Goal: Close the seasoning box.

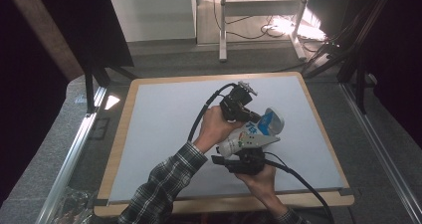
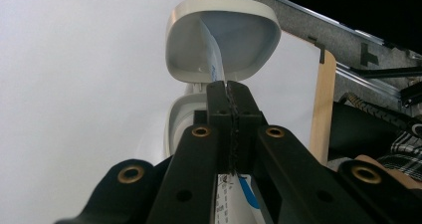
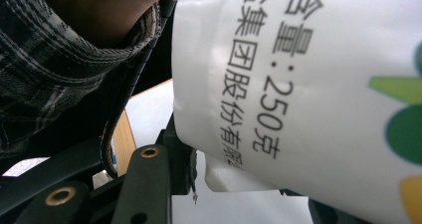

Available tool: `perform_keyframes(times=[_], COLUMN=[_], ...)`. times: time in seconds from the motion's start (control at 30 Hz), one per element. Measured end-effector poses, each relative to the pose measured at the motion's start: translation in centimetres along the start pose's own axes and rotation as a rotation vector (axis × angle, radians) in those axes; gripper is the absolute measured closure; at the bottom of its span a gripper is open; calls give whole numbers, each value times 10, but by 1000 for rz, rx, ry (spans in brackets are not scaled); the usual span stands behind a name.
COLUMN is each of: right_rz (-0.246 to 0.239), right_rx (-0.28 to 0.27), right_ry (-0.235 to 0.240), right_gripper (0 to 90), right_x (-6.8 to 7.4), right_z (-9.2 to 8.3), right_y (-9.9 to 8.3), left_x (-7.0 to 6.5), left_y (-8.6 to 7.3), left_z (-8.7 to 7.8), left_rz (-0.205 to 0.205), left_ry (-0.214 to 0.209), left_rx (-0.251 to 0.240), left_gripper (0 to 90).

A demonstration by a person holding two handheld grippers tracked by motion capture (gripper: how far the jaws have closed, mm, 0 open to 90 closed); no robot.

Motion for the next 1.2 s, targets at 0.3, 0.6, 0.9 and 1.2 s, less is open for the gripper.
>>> perform_keyframes(times=[0.3, 0.6, 0.9, 1.2], right_rz=[-2, -5, -5, -7], right_rx=[-5, -6, -10, -9], right_ry=[1, 1, 0, 0], right_gripper=[587, 587, 587, 587], right_x=[0, 0, 1, 1], right_z=[0, 0, 0, 0], right_y=[1, 1, 2, 3], left_x=[-1, -1, -1, -1], left_y=[1, 1, 2, 2], left_z=[-1, -1, -2, -1], left_rz=[3, 5, 3, 4], left_ry=[0, 0, 2, -1], left_rx=[1, 0, 2, 7], left_gripper=[896, 896, 897, 896])
Point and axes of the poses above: each handheld gripper's, and its own axes: z roughly forward along the jaws, y roughly out of its top, x roughly to its left, the point moved 1 cm from there along z, roughly forward along the jaws, and after that the axes turned 4 degrees about x, right-handed, at the moved point
